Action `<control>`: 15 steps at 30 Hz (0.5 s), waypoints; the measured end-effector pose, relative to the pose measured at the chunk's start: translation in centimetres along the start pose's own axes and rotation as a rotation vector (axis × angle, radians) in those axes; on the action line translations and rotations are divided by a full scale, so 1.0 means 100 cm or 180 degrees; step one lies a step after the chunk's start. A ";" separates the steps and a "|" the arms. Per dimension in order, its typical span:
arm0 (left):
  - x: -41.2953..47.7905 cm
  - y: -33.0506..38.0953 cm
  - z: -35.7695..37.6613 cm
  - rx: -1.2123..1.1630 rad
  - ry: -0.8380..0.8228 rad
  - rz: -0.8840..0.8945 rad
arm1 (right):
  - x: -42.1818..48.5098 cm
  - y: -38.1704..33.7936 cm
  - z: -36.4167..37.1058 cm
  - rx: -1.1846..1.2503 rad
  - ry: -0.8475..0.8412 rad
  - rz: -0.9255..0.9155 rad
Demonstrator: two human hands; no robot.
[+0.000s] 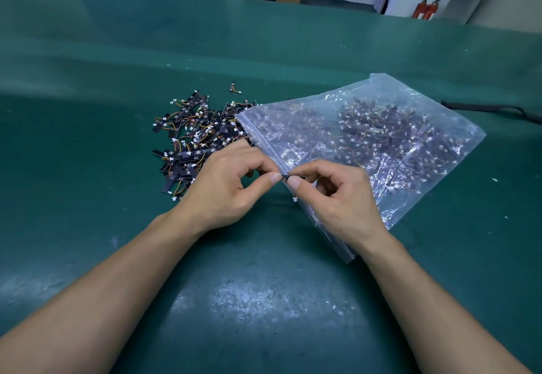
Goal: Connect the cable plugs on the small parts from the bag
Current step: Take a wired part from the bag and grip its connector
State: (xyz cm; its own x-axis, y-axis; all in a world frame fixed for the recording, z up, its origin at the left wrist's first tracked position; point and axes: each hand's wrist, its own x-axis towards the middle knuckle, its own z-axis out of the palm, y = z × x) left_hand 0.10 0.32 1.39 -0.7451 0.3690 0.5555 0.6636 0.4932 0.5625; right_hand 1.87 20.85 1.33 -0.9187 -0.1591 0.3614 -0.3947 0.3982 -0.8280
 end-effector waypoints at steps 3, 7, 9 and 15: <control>0.000 -0.001 0.001 0.0005 -0.0008 0.0003 | 0.001 0.001 -0.001 0.0017 -0.0006 -0.0052; -0.001 -0.002 0.001 -0.0124 -0.0063 -0.0046 | 0.001 0.002 -0.001 -0.0100 0.0064 -0.0109; -0.001 -0.001 0.001 -0.0193 -0.0086 -0.0061 | 0.001 0.002 -0.001 -0.0089 0.0117 -0.0090; 0.000 -0.002 0.001 -0.0089 0.0036 -0.0052 | -0.001 0.000 -0.002 -0.0050 0.0113 -0.0116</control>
State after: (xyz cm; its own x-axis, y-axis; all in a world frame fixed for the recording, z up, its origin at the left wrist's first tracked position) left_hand -0.05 0.26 1.22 -0.7552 0.3520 0.5530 0.6530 0.4769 0.5883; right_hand 1.92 21.00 1.38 -0.9026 -0.1417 0.4065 -0.4274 0.4070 -0.8073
